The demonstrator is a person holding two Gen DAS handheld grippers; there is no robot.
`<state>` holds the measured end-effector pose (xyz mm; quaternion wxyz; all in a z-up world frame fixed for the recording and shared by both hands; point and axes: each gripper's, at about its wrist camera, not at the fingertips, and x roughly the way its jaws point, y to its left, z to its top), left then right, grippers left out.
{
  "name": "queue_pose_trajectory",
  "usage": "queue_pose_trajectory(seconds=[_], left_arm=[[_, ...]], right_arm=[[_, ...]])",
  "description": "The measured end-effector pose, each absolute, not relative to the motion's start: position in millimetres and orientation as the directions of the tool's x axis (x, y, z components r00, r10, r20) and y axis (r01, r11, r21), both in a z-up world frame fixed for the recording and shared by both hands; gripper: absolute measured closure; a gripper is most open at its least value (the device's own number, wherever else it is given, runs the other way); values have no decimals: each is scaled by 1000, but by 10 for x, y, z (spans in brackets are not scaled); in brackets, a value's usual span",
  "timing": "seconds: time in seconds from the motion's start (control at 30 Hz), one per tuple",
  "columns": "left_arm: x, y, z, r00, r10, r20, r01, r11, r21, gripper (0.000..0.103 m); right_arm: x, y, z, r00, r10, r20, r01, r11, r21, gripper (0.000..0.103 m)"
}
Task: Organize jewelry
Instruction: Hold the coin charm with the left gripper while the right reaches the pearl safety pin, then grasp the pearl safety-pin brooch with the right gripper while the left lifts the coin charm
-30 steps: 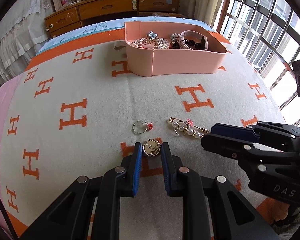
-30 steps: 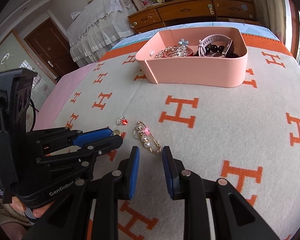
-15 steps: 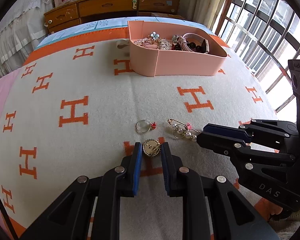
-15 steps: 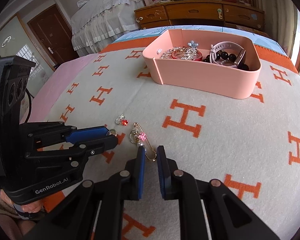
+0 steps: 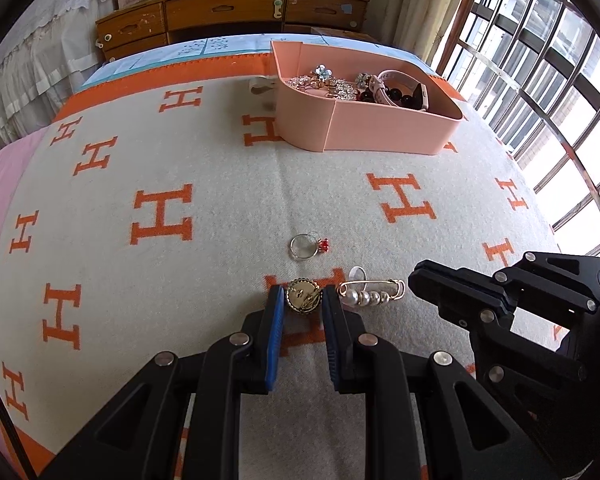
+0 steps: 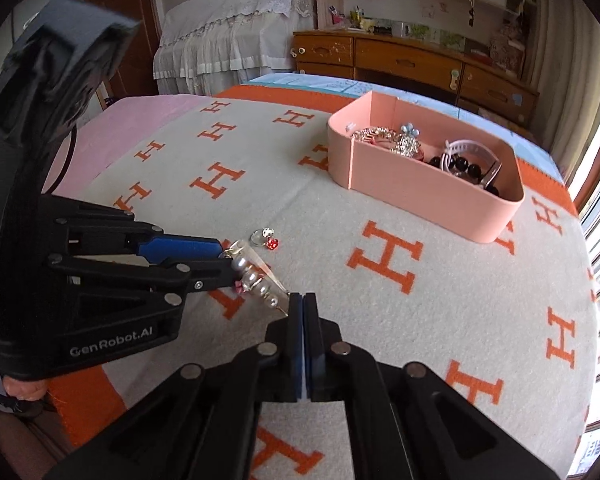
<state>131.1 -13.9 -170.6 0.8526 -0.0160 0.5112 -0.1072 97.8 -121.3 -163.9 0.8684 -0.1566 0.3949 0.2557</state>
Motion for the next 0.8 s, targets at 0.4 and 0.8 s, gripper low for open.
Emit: queue_pose_trajectory(seconds=[0.4,0.8], left_arm=[[1268,-66,-1707,458,-200,-866,151,978,-146,86],[1234,-2,-1716,461,-203,-864,136,978,-157,86]], right_arm=[[1012,-1217,-1621,506,386,-772,-601,799,6,102],[1124,-1105,-1743,479,334,-812,-634,771,-57,101]])
